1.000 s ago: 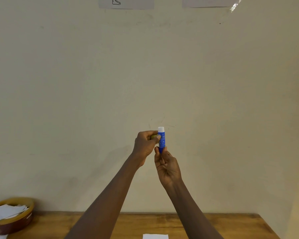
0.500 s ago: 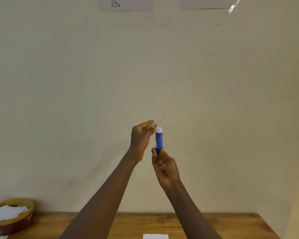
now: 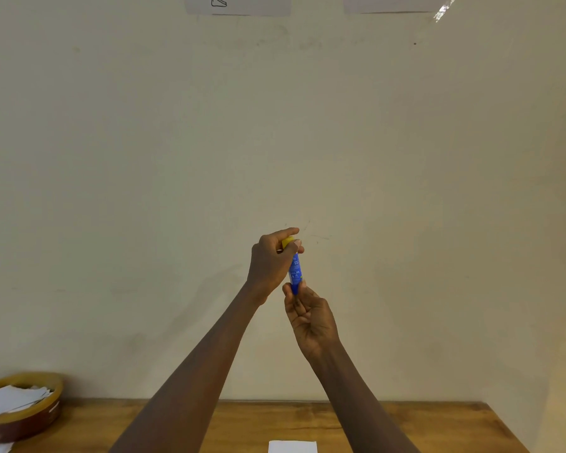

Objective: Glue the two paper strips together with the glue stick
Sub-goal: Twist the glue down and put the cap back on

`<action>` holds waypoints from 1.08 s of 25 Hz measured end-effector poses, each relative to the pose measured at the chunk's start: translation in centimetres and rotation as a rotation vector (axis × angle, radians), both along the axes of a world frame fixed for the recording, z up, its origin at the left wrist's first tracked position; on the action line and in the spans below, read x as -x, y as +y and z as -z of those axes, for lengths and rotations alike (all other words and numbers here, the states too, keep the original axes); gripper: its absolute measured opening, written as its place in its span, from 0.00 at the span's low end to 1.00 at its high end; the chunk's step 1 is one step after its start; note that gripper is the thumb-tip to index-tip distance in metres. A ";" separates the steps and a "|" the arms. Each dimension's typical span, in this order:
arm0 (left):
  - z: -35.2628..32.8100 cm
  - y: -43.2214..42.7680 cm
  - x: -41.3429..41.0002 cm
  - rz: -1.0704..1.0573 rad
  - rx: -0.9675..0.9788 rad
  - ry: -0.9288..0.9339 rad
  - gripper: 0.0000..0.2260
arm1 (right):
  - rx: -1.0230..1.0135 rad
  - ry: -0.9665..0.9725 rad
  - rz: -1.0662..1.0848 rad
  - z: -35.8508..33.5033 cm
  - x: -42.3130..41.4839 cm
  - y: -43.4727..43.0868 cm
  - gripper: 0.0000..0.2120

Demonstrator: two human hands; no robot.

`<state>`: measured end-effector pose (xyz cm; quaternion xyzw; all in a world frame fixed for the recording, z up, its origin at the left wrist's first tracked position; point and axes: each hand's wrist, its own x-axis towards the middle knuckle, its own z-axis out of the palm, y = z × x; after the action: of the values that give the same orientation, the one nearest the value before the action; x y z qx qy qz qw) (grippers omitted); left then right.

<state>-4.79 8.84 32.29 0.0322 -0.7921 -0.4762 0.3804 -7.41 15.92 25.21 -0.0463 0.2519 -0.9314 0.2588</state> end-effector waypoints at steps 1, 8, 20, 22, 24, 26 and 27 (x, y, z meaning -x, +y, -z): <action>0.0 0.0 0.1 -0.007 0.025 -0.001 0.13 | -0.002 -0.006 0.004 -0.1 0.0 -0.1 0.03; -0.2 0.0 0.1 -0.018 0.068 0.031 0.13 | 0.049 -0.041 -0.016 -0.9 0.5 -0.2 0.04; 2.4 0.3 1.3 0.114 0.059 -0.061 0.17 | -0.576 0.838 0.170 0.4 3.8 2.0 0.06; 4.2 0.8 1.9 0.148 0.018 -0.088 0.18 | -0.708 0.971 0.272 1.5 4.4 2.5 0.05; 6.4 1.2 2.6 0.197 -0.008 -0.146 0.21 | -0.829 1.050 0.340 3.5 4.9 2.9 0.07; 9.0 1.5 3.1 0.222 -0.055 -0.240 0.28 | -0.926 1.078 0.370 6.1 5.7 3.2 0.07; 10.5 1.4 3.2 0.212 -0.075 -0.292 0.30 | -0.975 1.064 0.372 7.6 6.2 3.5 0.07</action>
<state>-8.04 10.24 21.77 0.0313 -0.8196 -0.5330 0.2078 -13.59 19.39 17.63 -0.3276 0.7314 -0.5941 -0.0690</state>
